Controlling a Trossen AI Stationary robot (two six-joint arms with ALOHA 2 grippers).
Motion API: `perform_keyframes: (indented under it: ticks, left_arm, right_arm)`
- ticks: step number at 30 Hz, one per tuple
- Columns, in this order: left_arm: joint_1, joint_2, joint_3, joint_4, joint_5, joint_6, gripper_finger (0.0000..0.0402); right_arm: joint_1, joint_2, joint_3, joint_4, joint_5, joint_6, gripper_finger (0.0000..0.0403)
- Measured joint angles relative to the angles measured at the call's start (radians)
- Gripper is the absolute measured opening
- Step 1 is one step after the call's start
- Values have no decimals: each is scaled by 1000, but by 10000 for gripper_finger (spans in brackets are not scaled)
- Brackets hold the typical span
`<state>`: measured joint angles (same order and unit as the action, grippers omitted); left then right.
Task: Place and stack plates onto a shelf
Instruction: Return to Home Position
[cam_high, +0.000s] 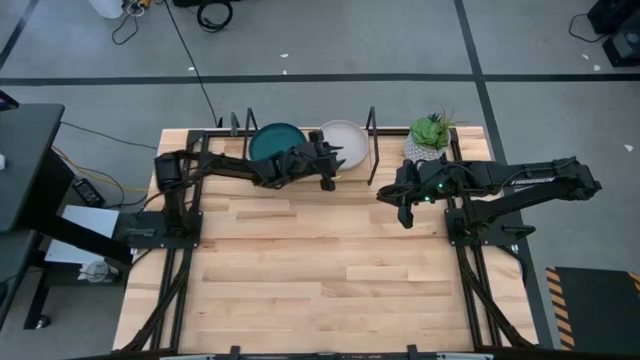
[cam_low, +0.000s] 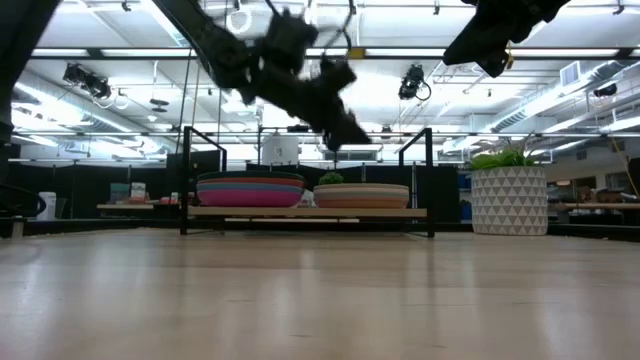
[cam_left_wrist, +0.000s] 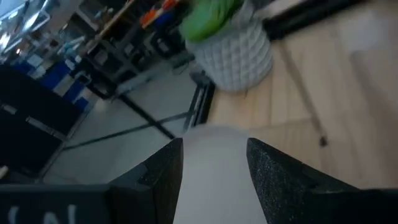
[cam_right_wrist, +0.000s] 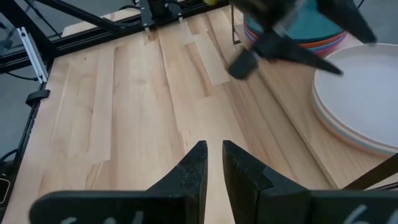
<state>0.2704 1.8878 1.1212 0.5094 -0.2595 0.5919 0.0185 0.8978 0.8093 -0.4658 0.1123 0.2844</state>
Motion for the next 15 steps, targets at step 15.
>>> perform_keyframes:
  ticks: [15]
  left_arm:
    - [-125,-495,-260,-176,193,-138,119]
  right_arm:
    - [120,-10,-78,163,129,-110,52]
